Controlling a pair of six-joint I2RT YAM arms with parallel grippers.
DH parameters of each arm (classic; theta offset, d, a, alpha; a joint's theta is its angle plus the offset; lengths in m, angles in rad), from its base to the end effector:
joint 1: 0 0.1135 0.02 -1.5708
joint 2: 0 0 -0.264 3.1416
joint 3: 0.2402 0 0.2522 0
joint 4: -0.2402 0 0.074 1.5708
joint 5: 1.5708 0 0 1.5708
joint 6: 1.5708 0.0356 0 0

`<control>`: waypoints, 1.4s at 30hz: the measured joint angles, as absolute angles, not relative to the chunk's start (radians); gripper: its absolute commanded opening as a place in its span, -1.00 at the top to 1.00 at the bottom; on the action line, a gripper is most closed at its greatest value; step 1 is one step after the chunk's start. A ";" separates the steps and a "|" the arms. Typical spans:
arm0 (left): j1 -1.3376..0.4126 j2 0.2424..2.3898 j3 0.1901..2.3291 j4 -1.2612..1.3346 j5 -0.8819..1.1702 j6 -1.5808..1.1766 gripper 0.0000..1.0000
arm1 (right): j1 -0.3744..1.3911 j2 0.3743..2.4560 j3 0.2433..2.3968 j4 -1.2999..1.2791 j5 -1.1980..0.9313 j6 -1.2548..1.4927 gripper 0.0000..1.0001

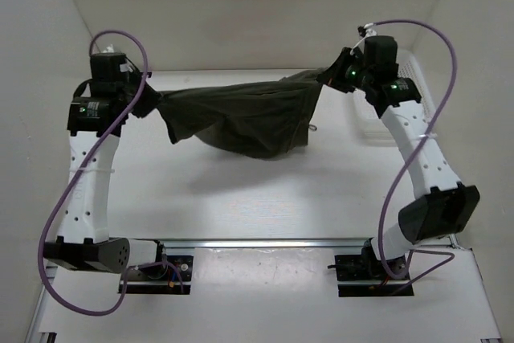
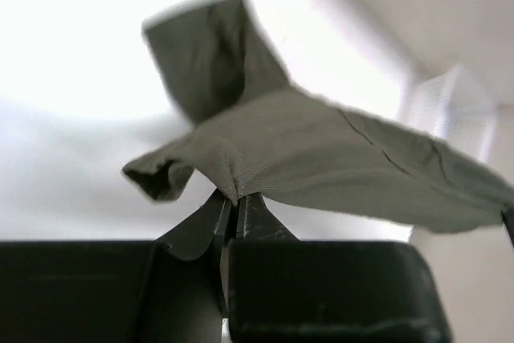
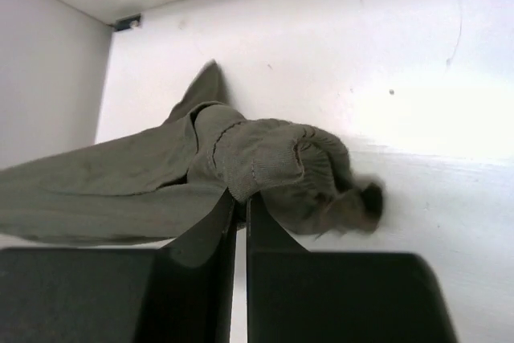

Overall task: Fold and stack the shorts
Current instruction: Flatten the shorts out

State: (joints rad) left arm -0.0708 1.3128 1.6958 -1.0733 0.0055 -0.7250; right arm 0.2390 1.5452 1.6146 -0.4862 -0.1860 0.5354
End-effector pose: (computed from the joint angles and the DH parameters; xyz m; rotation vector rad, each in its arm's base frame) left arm 0.2413 -0.0173 0.4462 -0.7352 2.1763 -0.4252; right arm 0.3415 0.0900 0.4101 0.1789 2.0376 0.6781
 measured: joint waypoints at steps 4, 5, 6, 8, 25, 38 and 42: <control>-0.052 1.304 1.851 -1.077 0.006 -0.702 0.79 | 0.245 1.443 1.721 -0.592 -0.181 0.470 1.00; -0.050 1.301 1.886 -1.082 0.007 -0.696 0.79 | 0.246 1.419 1.742 -0.621 -0.182 0.455 1.00; -0.049 1.299 1.921 -1.092 0.009 -0.691 0.79 | 0.247 1.394 1.761 -0.646 -0.182 0.442 1.00; -0.047 1.292 1.984 -1.108 0.014 -0.680 0.79 | 0.249 1.342 1.784 -0.686 -0.186 0.420 1.00; -0.059 0.998 2.330 -1.262 0.085 -0.624 0.79 | 0.256 1.004 2.163 -1.098 -0.273 0.329 1.00; -0.062 1.371 1.972 -1.069 0.135 -0.522 0.18 | 0.248 1.209 1.720 -0.931 -0.151 0.307 0.78; -0.061 1.808 2.101 -1.014 0.115 -0.474 -0.98 | 0.242 1.516 1.701 -0.801 -0.110 0.302 -0.75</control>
State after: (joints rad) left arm -0.0608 1.8084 2.1006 -1.0142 0.1146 -0.4736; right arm 0.2420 1.5162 1.7008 -0.8005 -0.1097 0.3023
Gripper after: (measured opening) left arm 0.877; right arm 0.754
